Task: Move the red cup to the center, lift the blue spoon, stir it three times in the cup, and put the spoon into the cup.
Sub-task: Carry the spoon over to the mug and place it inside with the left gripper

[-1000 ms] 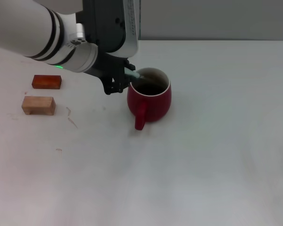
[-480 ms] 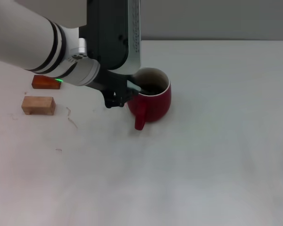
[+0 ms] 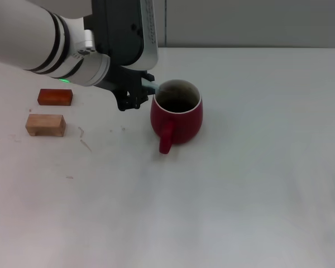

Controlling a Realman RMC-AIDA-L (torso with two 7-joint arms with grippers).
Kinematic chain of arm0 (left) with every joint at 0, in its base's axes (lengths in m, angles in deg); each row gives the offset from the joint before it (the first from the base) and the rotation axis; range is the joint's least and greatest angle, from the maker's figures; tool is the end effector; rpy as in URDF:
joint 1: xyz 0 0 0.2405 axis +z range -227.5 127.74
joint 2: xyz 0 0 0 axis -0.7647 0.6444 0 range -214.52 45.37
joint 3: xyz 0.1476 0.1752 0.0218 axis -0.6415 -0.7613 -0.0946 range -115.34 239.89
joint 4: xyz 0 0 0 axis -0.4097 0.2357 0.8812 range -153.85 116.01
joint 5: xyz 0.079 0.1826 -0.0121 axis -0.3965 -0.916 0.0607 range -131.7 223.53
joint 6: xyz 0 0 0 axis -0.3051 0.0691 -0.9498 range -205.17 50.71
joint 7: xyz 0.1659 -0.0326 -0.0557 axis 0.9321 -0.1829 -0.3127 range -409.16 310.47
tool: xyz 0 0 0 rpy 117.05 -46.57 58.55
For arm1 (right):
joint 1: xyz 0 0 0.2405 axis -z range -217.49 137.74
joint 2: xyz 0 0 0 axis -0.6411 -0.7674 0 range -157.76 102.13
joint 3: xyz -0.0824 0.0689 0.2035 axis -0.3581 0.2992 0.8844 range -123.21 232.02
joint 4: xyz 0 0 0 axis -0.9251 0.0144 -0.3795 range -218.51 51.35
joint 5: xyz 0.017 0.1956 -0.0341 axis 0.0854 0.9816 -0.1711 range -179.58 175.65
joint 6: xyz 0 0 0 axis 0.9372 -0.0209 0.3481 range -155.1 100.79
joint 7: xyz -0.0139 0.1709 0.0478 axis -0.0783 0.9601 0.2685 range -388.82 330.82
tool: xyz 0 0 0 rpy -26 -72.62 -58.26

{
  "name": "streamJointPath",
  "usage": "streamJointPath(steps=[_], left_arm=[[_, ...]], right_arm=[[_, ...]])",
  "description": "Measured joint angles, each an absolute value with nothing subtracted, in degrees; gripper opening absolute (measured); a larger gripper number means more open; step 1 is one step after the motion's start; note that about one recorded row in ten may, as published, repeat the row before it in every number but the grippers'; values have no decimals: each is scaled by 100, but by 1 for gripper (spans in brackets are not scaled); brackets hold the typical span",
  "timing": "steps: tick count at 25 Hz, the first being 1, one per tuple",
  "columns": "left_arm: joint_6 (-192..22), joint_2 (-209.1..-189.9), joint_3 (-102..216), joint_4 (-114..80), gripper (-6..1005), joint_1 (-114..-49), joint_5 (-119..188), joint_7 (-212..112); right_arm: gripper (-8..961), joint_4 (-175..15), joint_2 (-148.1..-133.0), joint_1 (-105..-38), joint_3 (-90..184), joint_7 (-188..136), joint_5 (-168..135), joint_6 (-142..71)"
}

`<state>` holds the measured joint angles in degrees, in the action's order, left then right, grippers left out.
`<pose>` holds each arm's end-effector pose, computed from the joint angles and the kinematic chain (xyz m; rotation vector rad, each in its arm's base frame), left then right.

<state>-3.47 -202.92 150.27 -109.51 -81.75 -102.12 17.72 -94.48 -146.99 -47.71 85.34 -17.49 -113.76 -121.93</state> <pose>-0.1079 0.3582 -0.0237 -2.6187 0.3476 0.4528 0.3184 0.2381 0.0455 -1.3140 0.4690 0.8853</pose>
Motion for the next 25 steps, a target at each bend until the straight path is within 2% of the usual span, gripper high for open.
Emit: streamJointPath(steps=[25], left_arm=[[-160, -20284, 15217, -11068, 178, -8073, -10061, 1674]], right_arm=[[668, -9458, -14691, -4762, 8534, -1749, -11376, -12233]])
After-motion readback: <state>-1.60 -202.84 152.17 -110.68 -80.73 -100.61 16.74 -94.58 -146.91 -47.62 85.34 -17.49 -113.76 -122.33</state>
